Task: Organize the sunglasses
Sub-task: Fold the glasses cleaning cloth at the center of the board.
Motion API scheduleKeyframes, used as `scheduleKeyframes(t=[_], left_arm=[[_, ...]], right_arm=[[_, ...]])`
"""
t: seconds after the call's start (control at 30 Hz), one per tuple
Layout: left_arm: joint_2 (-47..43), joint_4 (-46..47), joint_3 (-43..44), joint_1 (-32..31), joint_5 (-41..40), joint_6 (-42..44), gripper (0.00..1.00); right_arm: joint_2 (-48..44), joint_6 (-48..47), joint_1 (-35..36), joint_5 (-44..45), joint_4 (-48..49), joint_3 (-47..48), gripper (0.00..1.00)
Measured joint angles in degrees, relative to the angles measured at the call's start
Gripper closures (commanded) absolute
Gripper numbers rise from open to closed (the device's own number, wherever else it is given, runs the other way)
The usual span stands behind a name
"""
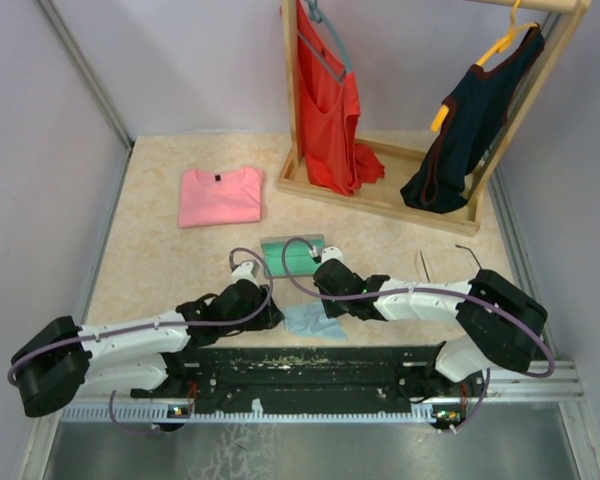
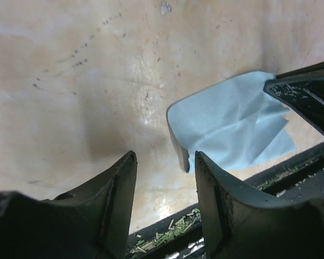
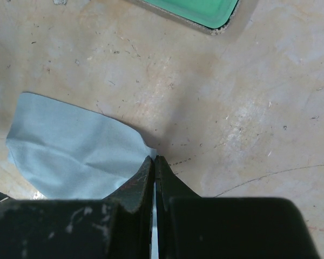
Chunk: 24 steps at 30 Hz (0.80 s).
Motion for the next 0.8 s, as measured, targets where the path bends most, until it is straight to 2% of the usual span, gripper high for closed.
scheduleKeyframes(t=[0.13, 0.3, 0.8], left_arm=[[0.6, -2.6, 2.4, 0.5, -3.1, 2.2, 0.53], [5.9, -4.6, 7.6, 0.7, -4.9, 5.4, 0.62], [16.3, -6.1, 14.3, 0.5, -4.4, 10.1, 0.66]], right_arm=[[0.0, 0.0, 0.0, 0.0, 0.0, 0.0, 1.0], [0.0, 0.2, 0.0, 0.0, 0.0, 0.0, 1.0], [0.0, 0.7, 0.0, 0.2, 0.0, 0.0, 1.0]])
